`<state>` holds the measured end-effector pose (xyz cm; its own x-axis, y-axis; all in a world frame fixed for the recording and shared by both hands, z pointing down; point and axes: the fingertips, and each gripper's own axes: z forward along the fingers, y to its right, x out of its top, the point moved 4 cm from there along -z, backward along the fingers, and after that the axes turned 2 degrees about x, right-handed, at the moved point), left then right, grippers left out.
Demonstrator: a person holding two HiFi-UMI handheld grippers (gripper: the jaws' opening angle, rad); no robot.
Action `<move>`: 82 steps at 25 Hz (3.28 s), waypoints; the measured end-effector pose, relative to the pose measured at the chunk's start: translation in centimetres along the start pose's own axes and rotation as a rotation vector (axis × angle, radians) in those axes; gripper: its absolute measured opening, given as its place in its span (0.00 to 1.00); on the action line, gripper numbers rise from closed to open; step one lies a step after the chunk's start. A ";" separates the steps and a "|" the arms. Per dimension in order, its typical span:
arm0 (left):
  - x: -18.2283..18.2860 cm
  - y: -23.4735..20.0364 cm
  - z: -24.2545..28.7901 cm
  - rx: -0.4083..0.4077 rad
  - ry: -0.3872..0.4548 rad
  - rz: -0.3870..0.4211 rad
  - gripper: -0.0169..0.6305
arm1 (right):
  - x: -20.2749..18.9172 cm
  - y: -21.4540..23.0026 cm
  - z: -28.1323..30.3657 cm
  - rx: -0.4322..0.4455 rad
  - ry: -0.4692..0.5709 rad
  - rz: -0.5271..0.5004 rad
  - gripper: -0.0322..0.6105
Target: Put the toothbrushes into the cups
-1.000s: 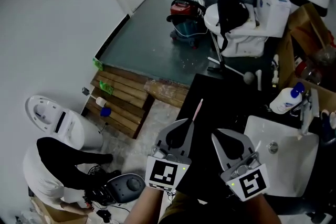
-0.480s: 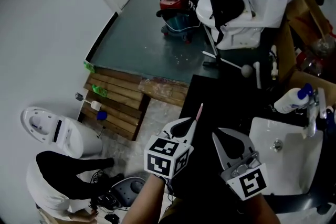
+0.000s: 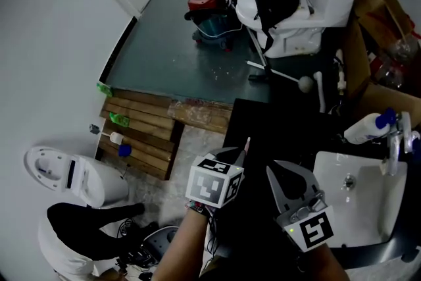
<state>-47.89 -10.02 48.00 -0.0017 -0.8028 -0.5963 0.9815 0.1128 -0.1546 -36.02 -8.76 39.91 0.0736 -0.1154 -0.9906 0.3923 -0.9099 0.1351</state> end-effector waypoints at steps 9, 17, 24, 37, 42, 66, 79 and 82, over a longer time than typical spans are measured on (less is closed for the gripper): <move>0.1 -0.8 3.0 0.019 -0.119 0.063 0.06 | -1.0 1.7 0.2 -0.036 -0.016 0.014 0.11; -0.3 -0.8 4.4 0.012 -0.234 0.060 0.13 | -1.2 2.6 0.4 -0.043 -0.017 0.020 0.11; -0.6 -0.6 5.3 0.023 -0.294 0.066 0.13 | -1.5 3.1 0.2 -0.048 -0.017 0.029 0.11; -1.1 -1.1 5.5 0.090 -0.306 0.032 0.10 | -1.6 3.1 0.3 -0.049 -0.017 0.037 0.11; -1.7 -1.0 5.1 0.110 -0.316 0.054 0.10 | -1.4 3.0 0.1 -0.053 -0.020 0.033 0.11; 5.3 10.0 -8.2 0.208 0.566 0.301 0.10 | 5.2 -0.2 -7.3 0.039 0.079 -0.071 0.11; 4.3 14.7 -16.9 0.210 0.963 0.443 0.10 | 8.3 -3.8 -9.7 0.071 0.125 -0.194 0.11; 3.8 14.7 -17.4 0.182 0.974 0.446 0.10 | 8.9 -4.7 -9.5 0.050 0.118 -0.223 0.11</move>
<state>-36.79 -1.24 29.71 0.2898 0.1070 -0.9511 0.9448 0.1265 0.3021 -28.52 -1.74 30.65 0.0986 0.1349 -0.9859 0.3648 -0.9267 -0.0903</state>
